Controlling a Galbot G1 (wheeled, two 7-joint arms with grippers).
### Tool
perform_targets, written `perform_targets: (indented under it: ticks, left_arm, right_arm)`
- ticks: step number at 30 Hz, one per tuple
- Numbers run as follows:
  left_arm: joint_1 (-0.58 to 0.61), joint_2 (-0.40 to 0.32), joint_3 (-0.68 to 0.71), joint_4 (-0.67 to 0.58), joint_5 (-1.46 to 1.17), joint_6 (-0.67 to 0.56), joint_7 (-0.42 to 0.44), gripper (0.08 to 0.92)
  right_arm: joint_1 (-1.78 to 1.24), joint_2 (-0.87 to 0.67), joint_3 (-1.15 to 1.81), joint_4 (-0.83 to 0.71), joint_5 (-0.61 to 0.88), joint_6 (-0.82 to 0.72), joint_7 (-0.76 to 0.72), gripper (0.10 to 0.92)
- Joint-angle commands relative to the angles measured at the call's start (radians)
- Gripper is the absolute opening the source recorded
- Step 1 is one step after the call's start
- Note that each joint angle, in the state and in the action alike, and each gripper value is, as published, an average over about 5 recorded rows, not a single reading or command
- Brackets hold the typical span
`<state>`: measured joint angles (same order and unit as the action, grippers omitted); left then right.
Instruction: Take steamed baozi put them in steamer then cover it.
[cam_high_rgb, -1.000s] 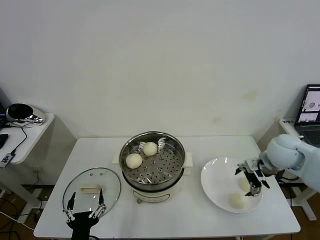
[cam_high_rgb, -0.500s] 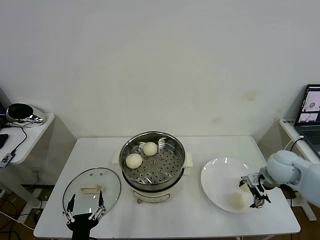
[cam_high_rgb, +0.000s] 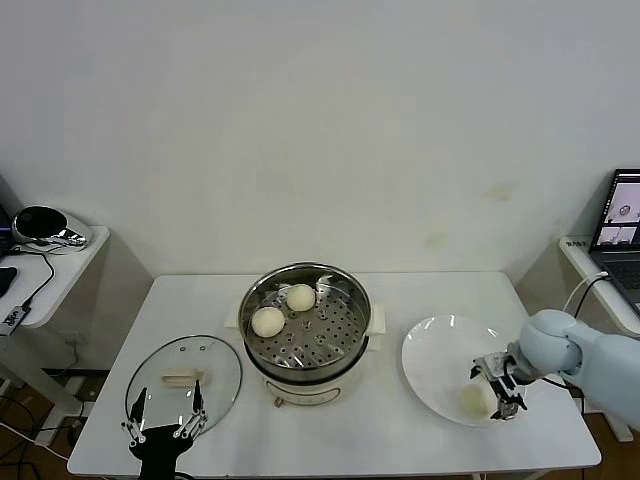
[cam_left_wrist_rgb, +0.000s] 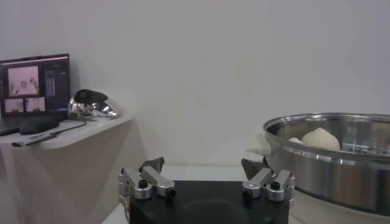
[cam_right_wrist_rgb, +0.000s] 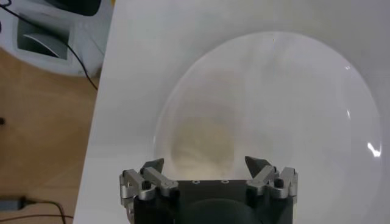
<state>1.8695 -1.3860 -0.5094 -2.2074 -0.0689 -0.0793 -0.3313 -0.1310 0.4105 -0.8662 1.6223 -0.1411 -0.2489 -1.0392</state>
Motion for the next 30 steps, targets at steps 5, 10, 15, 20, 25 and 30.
perform_targets:
  ticks: [5, 10, 15, 20, 25, 30]
  left_arm:
    - [-0.002, -0.001, -0.001, 0.002, -0.002, 0.001, 0.000, 0.823]
    - [-0.002, -0.001, -0.001, 0.001, -0.002, 0.000, 0.000, 0.823]
    - [-0.004, -0.001, 0.000, 0.000, -0.003, 0.001, 0.000, 0.823]
    - [-0.004, 0.002, 0.000, -0.003, -0.005, 0.001, 0.000, 0.823]
    - [-0.009, 0.007, 0.000, -0.005, -0.012, 0.000, 0.000, 0.823]
    - [-0.016, 0.013, 0.001, -0.004, -0.017, 0.000, 0.000, 0.823]
  right_arm:
    - [-0.016, 0.023, 0.010, -0.026, 0.003, -0.013, -0.003, 0.743]
    - [-0.017, 0.021, 0.010, -0.027, 0.008, -0.022, -0.011, 0.620]
    - [-0.002, 0.016, 0.014, -0.024, 0.017, -0.022, -0.015, 0.514]
    - [0.092, 0.001, 0.002, -0.012, 0.056, -0.021, -0.030, 0.502]
    - [0.206, -0.006, 0.048, -0.014, 0.118, -0.025, -0.070, 0.510]
    - [0.380, 0.021, 0.042, -0.058, 0.205, -0.021, -0.092, 0.517]
